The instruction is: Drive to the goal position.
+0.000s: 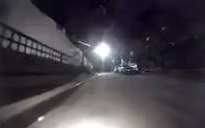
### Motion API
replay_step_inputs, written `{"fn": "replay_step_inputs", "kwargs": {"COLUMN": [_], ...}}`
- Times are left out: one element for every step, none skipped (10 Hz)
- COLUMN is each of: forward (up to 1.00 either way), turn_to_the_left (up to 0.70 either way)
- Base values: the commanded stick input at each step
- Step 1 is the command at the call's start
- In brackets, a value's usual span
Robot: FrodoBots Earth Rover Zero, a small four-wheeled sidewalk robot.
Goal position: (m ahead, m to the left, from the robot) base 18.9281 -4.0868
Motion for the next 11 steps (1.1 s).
{"fn": "replay_step_inputs", "kwargs": {"forward": [0.7, 0.7, 0.7, 0.7, 0.7, 0.7, 0.7, 0.7, 0.7, 0.7, 0.7], "turn_to_the_left": [0.0, 0.0, 0.0, 0.0, 0.0, 0.0, 0.0, 0.0, 0.0, 0.0, 0.0]}}
